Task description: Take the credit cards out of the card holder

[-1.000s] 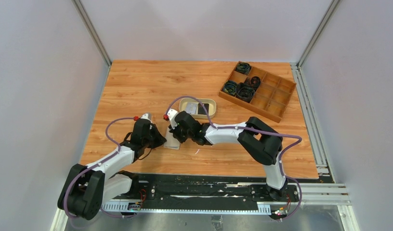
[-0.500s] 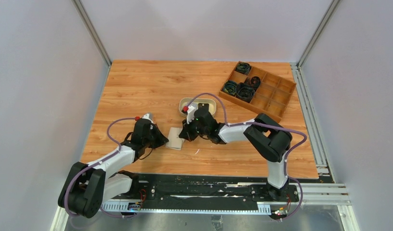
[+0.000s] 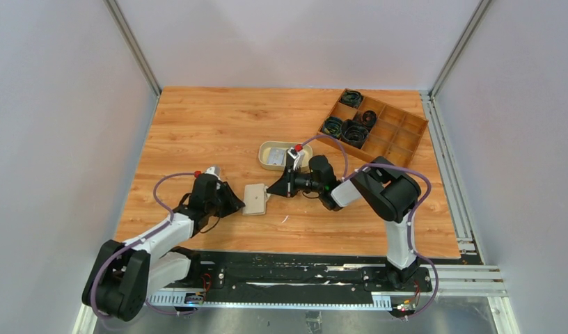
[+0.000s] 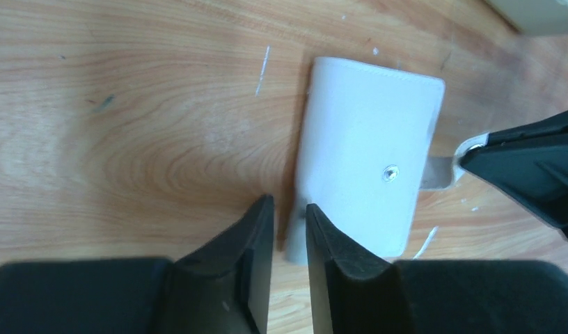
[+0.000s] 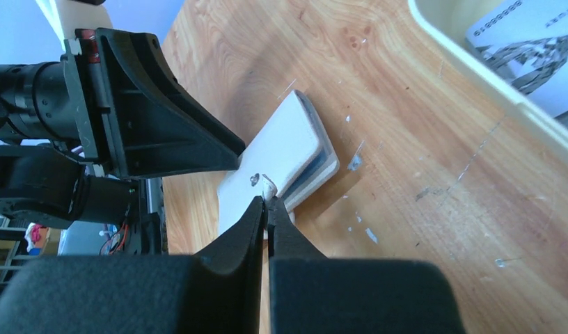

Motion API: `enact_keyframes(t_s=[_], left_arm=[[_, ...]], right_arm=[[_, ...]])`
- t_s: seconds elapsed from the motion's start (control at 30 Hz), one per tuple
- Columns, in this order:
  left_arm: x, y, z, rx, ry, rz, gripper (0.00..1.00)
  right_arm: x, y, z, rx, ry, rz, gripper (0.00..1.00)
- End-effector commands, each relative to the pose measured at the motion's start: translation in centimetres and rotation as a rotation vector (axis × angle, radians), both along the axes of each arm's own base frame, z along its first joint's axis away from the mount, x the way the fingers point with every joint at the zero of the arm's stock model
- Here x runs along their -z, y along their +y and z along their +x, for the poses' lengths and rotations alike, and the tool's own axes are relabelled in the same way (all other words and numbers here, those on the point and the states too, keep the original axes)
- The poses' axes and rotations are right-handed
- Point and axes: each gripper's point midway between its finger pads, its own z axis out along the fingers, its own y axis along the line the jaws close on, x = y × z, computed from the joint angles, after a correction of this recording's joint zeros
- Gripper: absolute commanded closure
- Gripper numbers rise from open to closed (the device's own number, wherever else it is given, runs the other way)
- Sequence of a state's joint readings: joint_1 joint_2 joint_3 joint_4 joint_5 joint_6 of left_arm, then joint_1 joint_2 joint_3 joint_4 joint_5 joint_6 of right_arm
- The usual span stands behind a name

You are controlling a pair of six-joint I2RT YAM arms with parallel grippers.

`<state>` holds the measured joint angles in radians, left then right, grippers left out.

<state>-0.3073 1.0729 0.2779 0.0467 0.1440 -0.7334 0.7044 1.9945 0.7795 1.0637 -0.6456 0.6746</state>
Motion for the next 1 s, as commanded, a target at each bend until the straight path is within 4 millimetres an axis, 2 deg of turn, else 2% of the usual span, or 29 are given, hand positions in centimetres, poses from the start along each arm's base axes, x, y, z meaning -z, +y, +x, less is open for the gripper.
enact_keyframes(t_s=[0.0, 0.07, 0.1, 0.17, 0.27, 0.5, 0.7, 0.97], left_arm=[[0.1, 1.1, -1.6, 0.006, 0.047, 0.066, 0.57], [-2.1, 1.0, -1.1, 0.008, -0.007, 0.060, 0.41], [-3.1, 0.9, -1.0, 0.012, -0.033, 0.054, 0.37], [-5.1, 0.5, -0.8, 0.029, -0.087, 0.026, 0.34], [-7.4, -1.4, -0.8, 0.105, -0.158, -0.048, 0.31], [-6.8, -4.5, -1.2, 0.244, -0.158, -0.047, 0.30], [-6.5, -5.2, -0.8, 0.277, -0.154, -0.037, 0.30], [-5.9, -6.6, -0.7, 0.342, -0.140, -0.031, 0.31]], right_arm=[[-0.6, -0.7, -0.3, -0.010, -0.029, 0.016, 1.00], [-0.3, -1.1, -0.5, -0.008, -0.033, -0.008, 1.00], [-0.2, -1.2, -0.7, -0.009, -0.035, -0.015, 1.00], [-0.3, -1.4, -0.8, -0.007, -0.039, -0.018, 1.00], [-0.7, -1.3, -0.9, -0.014, -0.039, -0.004, 1.00], [-3.1, -0.8, -1.0, -0.038, -0.045, 0.056, 1.00], [-5.3, -1.1, -1.1, -0.044, -0.051, 0.117, 1.00], [-5.7, -0.9, -1.2, -0.061, -0.033, 0.148, 1.00]])
